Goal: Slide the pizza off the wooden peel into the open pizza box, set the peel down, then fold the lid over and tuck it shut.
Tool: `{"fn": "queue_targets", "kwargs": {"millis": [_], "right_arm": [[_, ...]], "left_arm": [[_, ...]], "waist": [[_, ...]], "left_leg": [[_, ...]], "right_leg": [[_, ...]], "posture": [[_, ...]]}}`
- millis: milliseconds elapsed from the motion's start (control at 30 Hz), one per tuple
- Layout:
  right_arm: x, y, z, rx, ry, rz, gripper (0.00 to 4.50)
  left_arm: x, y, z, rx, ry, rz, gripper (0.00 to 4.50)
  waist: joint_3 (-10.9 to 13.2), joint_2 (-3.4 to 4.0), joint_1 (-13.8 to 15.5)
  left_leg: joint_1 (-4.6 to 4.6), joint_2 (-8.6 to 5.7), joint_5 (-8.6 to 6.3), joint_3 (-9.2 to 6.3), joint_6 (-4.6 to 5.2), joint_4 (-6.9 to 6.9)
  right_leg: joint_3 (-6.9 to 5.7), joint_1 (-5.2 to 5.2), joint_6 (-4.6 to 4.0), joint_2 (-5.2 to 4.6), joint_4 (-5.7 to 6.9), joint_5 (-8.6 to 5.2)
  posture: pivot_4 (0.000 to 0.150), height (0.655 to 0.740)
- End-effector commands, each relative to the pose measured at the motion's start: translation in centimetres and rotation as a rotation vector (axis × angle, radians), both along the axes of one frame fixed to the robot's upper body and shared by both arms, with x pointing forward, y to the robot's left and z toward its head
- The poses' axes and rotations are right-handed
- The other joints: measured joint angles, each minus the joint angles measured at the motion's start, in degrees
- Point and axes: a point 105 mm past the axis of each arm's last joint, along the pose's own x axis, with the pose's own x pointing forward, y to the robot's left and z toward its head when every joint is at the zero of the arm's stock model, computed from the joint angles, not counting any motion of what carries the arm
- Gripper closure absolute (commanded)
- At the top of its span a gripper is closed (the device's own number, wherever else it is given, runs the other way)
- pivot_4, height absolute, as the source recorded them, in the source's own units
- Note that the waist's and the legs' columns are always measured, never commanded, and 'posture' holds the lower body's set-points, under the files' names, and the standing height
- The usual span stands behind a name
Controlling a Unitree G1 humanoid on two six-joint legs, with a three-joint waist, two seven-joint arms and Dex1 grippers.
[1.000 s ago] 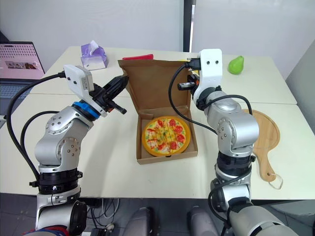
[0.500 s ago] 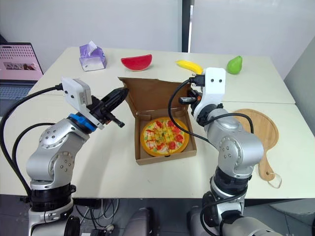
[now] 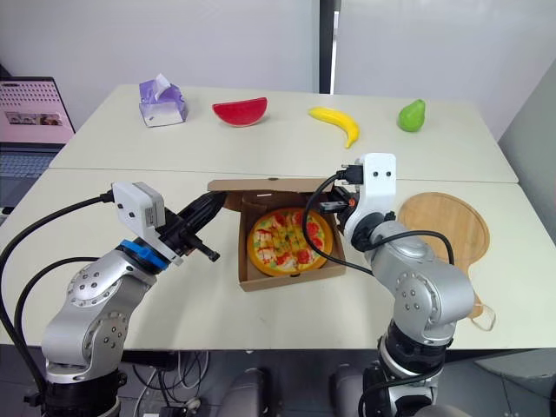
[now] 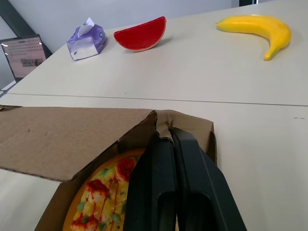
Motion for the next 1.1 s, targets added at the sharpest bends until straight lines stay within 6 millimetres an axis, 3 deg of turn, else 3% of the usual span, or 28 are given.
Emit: {"fn": "queue_targets", "kwargs": {"millis": [33,467,633,767,1100], "right_arm": [[-0.9,1.9,0.2,0.003,-0.021,0.110,4.45],[-0.5,1.6,0.4,-0.007,-0.035,0.098,4.45],[-0.2,1.5,0.6,-0.009,-0.039,0.093,4.45],[0.0,1.4,0.8,-0.016,-0.047,0.086,4.45],[2.2,1.0,2.5,-0.071,-0.098,0.071,4.45]], "left_arm": [[-1.0,-1.6,0.7,0.004,-0.046,-0.064,4.50],[1.3,-4.7,6.2,-0.069,-0.145,-0.111,4.50],[1.4,-5.3,5.3,-0.096,-0.080,-0.135,4.50],[2.3,-4.9,5.9,-0.216,-0.034,-0.103,4.50],[4.0,-3.4,4.9,-0.128,-0.015,-0.057,4.50]], "waist": [[0.00,0.00,-0.01],[0.00,-0.01,-0.33],[-0.01,-0.01,-0.91],[-0.01,-0.03,-0.86],[-0.01,-0.02,-0.52]], "left_leg": [[0.00,0.00,0.00,-0.01,0.00,-0.01],[-0.01,-0.01,0.00,-0.05,0.00,-0.01],[0.01,-0.01,0.00,-0.05,0.00,-0.10],[0.02,-0.04,0.00,-0.06,0.00,-0.04],[0.07,-0.06,0.00,-0.08,0.00,-0.02]], "right_leg": [[-0.01,0.00,-0.01,0.00,0.01,-0.01],[0.00,-0.01,0.13,0.07,0.00,-0.09],[0.03,-0.02,0.09,0.08,0.00,-0.07],[0.00,0.04,0.14,0.03,0.00,-0.08],[-0.01,0.11,0.15,0.04,-0.03,-0.08]], "posture": [[0.150,0.7400],[0.150,0.7400],[0.150,0.7400],[0.150,0.7400],[0.150,0.7400]]}}
